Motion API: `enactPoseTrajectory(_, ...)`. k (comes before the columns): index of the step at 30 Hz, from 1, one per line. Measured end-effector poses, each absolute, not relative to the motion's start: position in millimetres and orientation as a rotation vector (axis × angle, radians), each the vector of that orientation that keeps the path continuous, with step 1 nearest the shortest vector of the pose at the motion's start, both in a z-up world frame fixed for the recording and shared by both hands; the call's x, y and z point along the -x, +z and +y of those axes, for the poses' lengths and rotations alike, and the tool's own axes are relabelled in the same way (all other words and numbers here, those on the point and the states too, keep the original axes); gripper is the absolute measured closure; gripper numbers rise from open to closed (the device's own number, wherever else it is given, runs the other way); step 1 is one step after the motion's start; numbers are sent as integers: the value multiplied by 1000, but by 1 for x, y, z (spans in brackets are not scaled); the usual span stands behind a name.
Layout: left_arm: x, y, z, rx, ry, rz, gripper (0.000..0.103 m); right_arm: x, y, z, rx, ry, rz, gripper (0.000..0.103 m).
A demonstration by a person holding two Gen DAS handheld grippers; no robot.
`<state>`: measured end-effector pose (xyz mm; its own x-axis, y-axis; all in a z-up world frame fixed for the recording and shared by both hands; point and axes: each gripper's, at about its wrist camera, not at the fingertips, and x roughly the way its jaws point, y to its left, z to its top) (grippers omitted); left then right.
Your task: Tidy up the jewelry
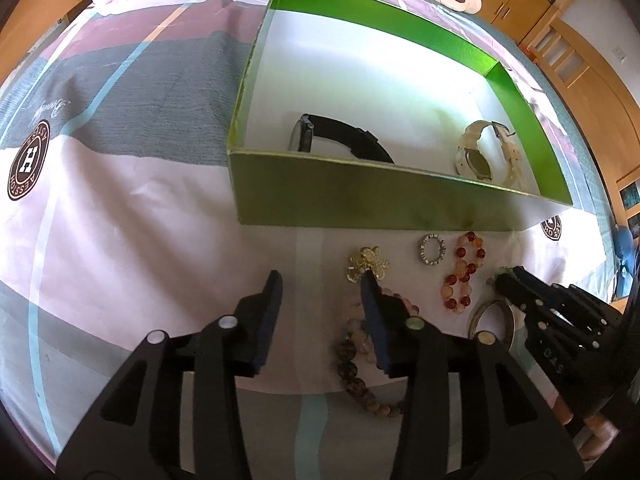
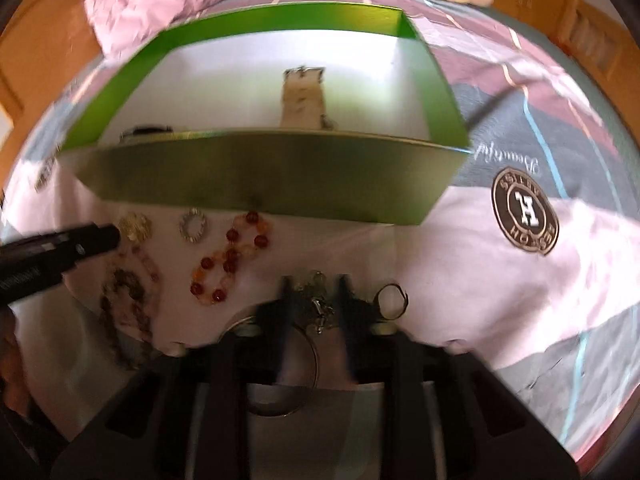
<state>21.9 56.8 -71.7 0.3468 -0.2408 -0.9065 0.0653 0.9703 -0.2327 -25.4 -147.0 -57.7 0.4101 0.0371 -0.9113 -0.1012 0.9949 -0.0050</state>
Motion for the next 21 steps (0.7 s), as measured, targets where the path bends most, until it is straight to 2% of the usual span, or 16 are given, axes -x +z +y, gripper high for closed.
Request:
enactPoseTrajectory(7, -22, -70, 61, 181, -201, 1204, 56, 30, -41, -148, 44, 84, 1074, 95)
enactPoseTrajectory(13, -17, -75, 53, 167, -261, 1256, 56, 26, -42, -158, 19, 68, 1090, 95)
enactPoseTrajectory(21, -19, -82, 42, 111, -226, 1232, 64, 27, -46, -156, 11, 73, 1108, 95)
